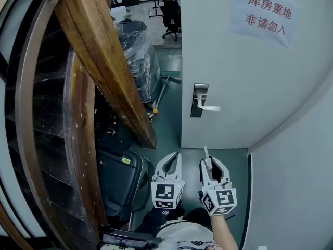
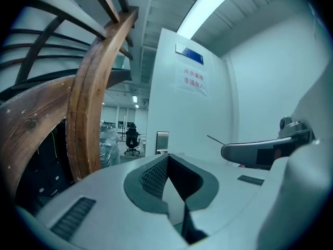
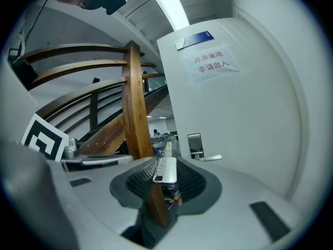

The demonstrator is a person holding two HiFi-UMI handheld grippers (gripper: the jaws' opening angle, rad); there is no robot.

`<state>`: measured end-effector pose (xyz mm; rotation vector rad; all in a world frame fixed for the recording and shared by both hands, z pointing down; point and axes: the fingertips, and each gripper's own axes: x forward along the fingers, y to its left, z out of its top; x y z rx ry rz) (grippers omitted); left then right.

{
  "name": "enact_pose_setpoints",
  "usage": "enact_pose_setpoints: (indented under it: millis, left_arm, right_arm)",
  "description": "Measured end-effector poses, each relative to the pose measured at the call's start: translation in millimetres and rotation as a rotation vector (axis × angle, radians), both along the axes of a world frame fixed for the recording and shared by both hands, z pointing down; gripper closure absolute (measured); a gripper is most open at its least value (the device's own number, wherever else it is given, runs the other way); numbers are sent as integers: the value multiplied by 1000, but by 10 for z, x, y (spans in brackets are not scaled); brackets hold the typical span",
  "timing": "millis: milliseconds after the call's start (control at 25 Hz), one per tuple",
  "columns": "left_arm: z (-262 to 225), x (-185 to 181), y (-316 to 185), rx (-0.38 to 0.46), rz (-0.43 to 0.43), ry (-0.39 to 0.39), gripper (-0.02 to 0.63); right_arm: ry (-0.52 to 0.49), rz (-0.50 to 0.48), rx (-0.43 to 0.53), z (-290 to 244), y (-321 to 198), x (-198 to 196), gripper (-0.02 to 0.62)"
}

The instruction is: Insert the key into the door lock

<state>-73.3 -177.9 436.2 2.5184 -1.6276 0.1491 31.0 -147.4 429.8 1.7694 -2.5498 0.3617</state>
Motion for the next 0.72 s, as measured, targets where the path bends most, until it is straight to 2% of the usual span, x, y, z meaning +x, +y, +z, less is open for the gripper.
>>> enact_pose_setpoints:
  millis: [440,720]
  left_arm:
    - [206,-210,-320,-39,-34,25,604]
    - [410,-156,-508,-38,-94,5,604]
  right_arm:
    - [40,-19,-65,345,-437,-163,477]
    - [60,-40,-96,667,-851,-98,477]
